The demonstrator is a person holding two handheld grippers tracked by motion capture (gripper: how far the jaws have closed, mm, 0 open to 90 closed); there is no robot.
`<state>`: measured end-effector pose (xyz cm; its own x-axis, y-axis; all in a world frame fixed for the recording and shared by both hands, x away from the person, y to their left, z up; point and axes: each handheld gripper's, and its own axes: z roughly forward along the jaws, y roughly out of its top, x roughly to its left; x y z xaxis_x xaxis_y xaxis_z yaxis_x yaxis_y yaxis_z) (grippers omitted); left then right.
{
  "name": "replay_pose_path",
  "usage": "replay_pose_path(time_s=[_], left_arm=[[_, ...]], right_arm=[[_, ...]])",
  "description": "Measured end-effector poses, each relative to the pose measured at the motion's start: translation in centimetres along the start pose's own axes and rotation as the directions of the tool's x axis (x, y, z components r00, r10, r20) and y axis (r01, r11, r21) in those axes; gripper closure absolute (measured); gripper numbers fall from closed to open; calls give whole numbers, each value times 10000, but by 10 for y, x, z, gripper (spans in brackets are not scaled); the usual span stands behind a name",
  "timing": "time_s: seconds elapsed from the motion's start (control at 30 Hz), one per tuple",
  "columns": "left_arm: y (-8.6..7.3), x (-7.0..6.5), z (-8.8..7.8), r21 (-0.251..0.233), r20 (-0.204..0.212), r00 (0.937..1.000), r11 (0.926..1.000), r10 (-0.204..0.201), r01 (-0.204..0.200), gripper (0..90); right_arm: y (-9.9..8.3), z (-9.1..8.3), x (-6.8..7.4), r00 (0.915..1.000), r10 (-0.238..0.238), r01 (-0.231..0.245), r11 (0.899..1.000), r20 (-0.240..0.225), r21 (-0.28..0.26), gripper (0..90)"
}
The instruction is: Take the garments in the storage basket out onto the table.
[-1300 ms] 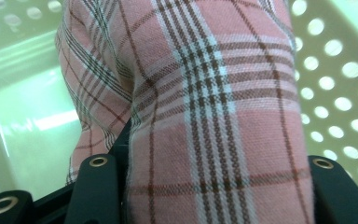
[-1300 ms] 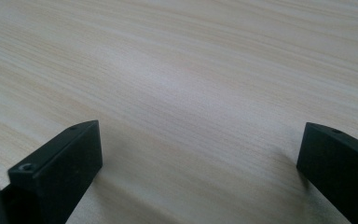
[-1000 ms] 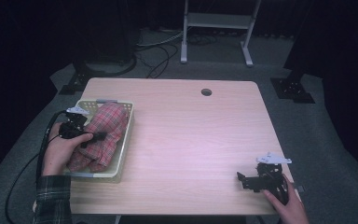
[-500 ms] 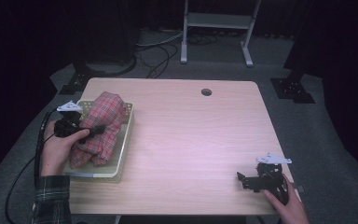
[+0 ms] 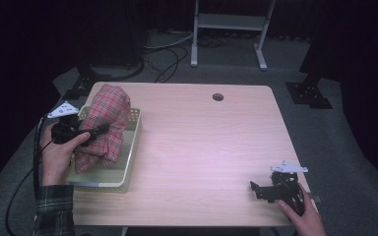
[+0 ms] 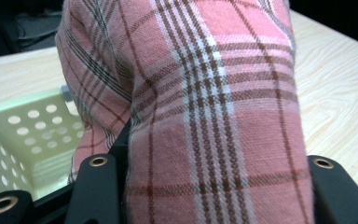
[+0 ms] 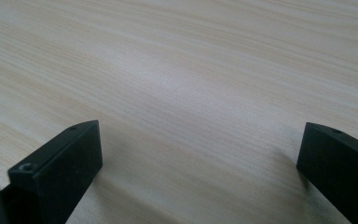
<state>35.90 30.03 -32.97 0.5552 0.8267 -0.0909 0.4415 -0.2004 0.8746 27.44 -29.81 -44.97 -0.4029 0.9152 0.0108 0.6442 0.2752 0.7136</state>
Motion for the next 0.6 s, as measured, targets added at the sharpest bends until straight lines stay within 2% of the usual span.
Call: replay_pose_path(time_s=[0.13,0.23,0.37,0.4,0.5,0.6], left_arm=[[3,-2,-5,-565,29,10000,9984,51,-49,458],[5,-4,-9,-1136,11,9998,9933,202,-199,458],[8,-7,-15,-1884,-18,9990,9811,448,-443,458],[9,-9,-17,-2209,-24,9983,9736,590,-581,458],[11,-11,-20,-2572,-7,9976,9640,693,-672,458],[13,-14,-23,-2784,-2,9974,9579,726,-698,458]], right_arm=[[0,0,0,10000,-2,2,10000,-1,0,0],[0,0,0,10000,-1,1,10000,-1,-1,0],[0,0,0,10000,-1,1,10000,-1,-1,0],[0,0,0,10000,-2,2,10000,1,3,0],[0,0,0,10000,-3,3,10000,-1,0,0],[0,0,0,10000,-4,4,10000,1,-3,0]])
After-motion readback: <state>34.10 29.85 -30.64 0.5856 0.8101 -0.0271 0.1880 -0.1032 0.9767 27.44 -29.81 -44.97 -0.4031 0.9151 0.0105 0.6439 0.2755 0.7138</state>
